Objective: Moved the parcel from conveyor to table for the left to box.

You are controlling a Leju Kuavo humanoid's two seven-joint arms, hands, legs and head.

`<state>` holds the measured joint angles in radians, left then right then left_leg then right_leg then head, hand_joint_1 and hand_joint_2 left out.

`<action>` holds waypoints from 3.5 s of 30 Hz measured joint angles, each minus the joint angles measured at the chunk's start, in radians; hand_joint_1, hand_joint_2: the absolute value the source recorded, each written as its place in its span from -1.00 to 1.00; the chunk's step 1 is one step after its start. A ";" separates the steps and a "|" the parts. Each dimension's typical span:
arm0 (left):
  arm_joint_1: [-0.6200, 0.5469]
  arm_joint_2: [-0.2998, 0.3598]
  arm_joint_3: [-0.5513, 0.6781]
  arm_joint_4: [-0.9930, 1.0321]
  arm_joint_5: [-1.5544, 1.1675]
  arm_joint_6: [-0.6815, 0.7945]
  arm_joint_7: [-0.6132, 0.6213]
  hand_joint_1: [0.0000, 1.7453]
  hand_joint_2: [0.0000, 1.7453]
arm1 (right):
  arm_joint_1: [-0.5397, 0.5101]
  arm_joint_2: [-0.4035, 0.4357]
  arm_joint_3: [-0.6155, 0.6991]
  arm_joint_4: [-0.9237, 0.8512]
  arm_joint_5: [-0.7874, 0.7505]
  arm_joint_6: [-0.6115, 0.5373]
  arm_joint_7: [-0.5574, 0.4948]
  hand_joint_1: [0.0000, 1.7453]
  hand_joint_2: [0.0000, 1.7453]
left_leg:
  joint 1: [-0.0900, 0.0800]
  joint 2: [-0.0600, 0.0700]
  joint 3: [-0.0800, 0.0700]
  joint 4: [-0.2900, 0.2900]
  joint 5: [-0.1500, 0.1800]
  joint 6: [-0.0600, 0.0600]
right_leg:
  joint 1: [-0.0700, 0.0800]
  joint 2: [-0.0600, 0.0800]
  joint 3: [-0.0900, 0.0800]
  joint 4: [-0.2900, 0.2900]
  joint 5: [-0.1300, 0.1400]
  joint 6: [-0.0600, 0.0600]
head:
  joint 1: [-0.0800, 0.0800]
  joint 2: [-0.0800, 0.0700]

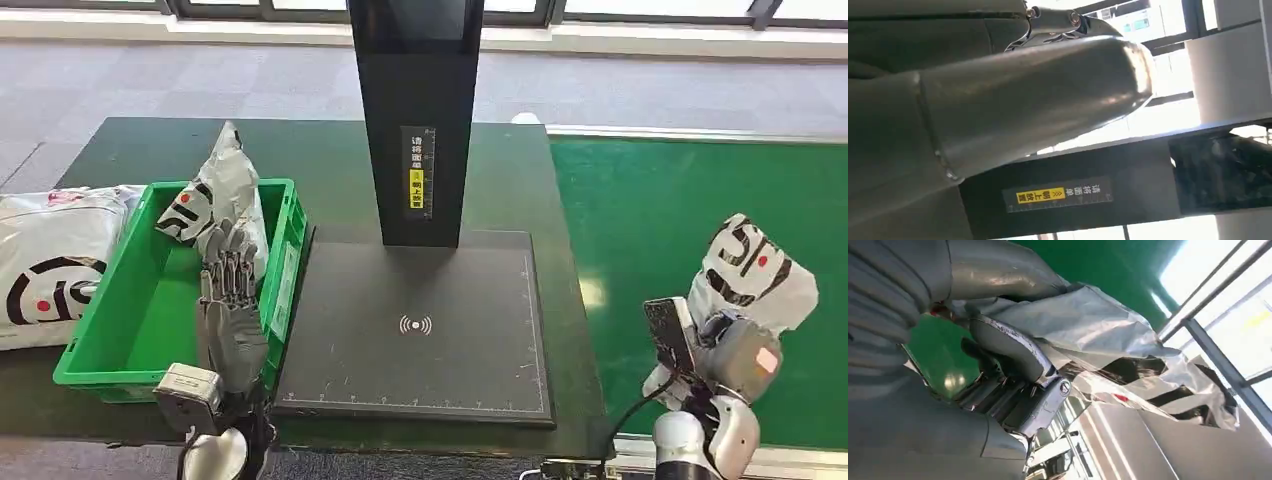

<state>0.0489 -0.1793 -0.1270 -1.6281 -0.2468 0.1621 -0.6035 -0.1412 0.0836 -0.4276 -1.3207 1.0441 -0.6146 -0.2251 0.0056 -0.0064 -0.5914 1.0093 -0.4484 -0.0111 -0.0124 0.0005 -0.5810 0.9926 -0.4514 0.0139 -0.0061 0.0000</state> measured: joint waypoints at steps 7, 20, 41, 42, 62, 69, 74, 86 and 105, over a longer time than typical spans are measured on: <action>0.001 0.000 -0.001 -0.001 -0.004 0.002 0.000 -1.00 -1.00 | 0.008 0.013 0.004 -0.029 -0.081 -0.032 -0.106 1.00 1.00 | 0.000 0.000 0.000 0.000 0.000 0.000 | 0.000 0.000 0.000 0.000 0.000 0.000 | 0.000 0.000; -0.032 -0.003 -0.021 0.027 -0.002 -0.008 0.004 -1.00 -1.00 | -0.016 0.075 0.219 -0.064 -0.209 0.038 -0.258 1.00 1.00 | 0.000 0.001 -0.002 0.000 0.000 -0.001 | 0.000 0.001 -0.002 0.002 0.000 -0.001 | 0.000 0.000; -0.154 -0.021 -0.040 0.137 0.018 -0.011 0.012 -1.00 -1.00 | -0.190 0.220 0.644 0.266 -0.478 0.303 -0.446 1.00 1.00 | 0.001 0.001 -0.002 0.000 0.002 -0.004 | 0.001 0.002 -0.005 0.004 0.001 -0.004 | 0.000 0.000; -0.154 -0.021 -0.040 0.139 0.018 -0.011 0.012 -1.00 -1.00 | -0.191 0.221 0.647 0.268 -0.478 0.304 -0.446 1.00 1.00 | 0.001 0.001 -0.002 0.000 0.002 -0.004 | 0.001 0.002 -0.005 0.004 0.001 -0.004 | 0.000 0.000; -0.209 -0.018 -0.049 0.214 0.052 0.020 0.014 -1.00 -1.00 | -0.269 0.223 0.805 0.363 -0.648 0.572 -0.302 -1.00 1.00 | 0.001 0.000 -0.002 0.000 0.003 -0.005 | 0.001 0.002 -0.005 0.004 0.001 -0.004 | 0.000 0.000; -0.200 -0.017 -0.047 0.207 0.048 0.050 0.017 -1.00 -1.00 | -0.234 0.173 0.805 0.296 -0.647 0.648 -0.285 -1.00 1.00 | 0.001 0.001 -0.002 0.000 0.002 -0.004 | 0.001 0.002 -0.006 0.004 0.001 -0.004 | 0.000 0.000; -0.195 -0.026 -0.045 0.196 -0.005 0.181 0.035 -1.00 -1.00 | -0.233 0.159 0.804 0.291 -0.635 0.676 -0.286 -1.00 1.00 | 0.001 0.001 -0.002 0.000 0.002 -0.005 | 0.001 0.002 -0.006 0.004 0.001 -0.004 | 0.000 0.000; -0.172 -0.034 -0.045 0.153 -0.043 0.314 0.053 -1.00 -1.00 | -0.234 0.124 0.787 0.290 -0.458 0.454 -0.226 -1.00 1.00 | 0.001 0.001 -0.002 0.000 0.002 -0.005 | 0.001 0.002 -0.006 0.004 0.001 -0.004 | 0.000 0.000; -0.189 -0.020 -0.052 0.224 -0.236 0.157 0.066 -1.00 1.00 | -0.180 0.109 0.651 0.122 -0.594 0.449 -0.348 -1.00 -1.00 | 0.001 0.001 -0.002 0.000 0.002 -0.005 | 0.001 0.003 -0.006 0.004 0.001 -0.004 | 0.000 0.000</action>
<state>-0.1404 -0.1995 -0.1789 -1.4046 -0.4828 0.3189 -0.5371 -0.3211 0.1926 0.2236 -1.1990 0.4505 -0.1659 -0.5733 0.0068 -0.0051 -0.5937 1.0093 -0.4461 -0.0156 -0.0112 0.0033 -0.5867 0.9969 -0.4503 0.0098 -0.0065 0.0000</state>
